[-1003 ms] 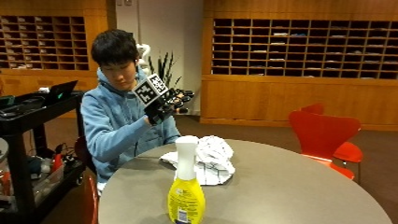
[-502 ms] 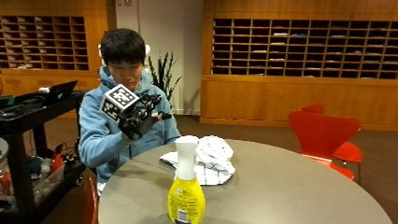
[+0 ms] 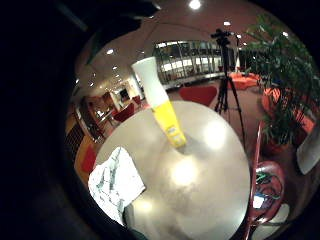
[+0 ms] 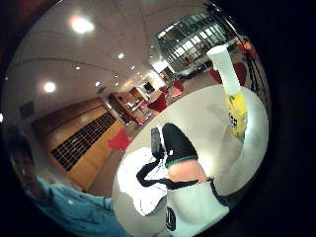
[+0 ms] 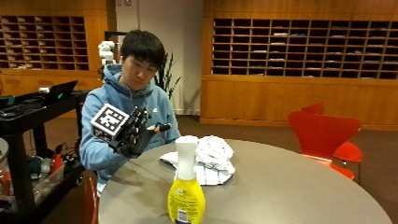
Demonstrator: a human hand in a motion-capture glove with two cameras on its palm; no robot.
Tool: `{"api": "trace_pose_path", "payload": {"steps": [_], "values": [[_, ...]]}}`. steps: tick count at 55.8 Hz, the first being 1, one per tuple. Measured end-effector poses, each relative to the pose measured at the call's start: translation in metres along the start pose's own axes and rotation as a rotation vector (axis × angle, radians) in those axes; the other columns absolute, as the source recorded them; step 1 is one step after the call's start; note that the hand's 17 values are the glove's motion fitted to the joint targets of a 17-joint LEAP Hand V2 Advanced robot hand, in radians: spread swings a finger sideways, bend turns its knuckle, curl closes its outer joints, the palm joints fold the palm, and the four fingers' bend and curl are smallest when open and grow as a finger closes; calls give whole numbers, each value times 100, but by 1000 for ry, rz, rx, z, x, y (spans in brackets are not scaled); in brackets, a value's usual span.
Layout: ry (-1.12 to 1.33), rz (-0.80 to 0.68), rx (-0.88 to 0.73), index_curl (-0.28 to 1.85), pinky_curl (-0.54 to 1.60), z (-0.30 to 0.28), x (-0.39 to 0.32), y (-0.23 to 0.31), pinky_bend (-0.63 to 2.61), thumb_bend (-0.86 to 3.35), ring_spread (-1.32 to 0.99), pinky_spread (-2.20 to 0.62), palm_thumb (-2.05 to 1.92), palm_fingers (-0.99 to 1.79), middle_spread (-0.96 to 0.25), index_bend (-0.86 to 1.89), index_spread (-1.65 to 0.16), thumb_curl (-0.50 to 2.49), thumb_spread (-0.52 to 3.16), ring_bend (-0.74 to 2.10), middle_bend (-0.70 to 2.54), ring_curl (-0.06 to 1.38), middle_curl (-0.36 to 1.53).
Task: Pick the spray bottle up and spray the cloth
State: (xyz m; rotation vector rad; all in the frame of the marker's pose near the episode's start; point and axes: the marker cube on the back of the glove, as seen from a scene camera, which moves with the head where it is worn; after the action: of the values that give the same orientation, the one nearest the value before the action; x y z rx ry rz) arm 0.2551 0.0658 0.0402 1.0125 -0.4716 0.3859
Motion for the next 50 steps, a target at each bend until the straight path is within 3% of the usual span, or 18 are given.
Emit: {"api": "trace_pose_path", "payload": {"steps": [15, 20, 23, 27, 50], "values": [[-117, 226, -57, 18, 38, 38, 36, -16, 57, -3, 14, 24, 59, 1, 9, 11, -22, 38, 101, 40, 20, 30, 31], [-160, 384, -115, 18, 38, 53, 44, -21, 58, -3, 15, 24, 58, 0, 12, 12, -21, 37, 99, 41, 18, 30, 31], [-178, 383, -131, 18, 37, 64, 53, -27, 57, -3, 16, 24, 58, 1, 14, 12, -21, 37, 99, 43, 19, 30, 31], [-170, 397, -28, 18, 37, 83, 68, -45, 57, -3, 16, 24, 58, 3, 16, 12, -20, 37, 98, 45, 20, 30, 31], [-308, 490, -66, 21, 36, 119, 81, -76, 58, -3, 16, 24, 59, 7, 19, 13, -17, 36, 96, 52, 17, 31, 30]]}}
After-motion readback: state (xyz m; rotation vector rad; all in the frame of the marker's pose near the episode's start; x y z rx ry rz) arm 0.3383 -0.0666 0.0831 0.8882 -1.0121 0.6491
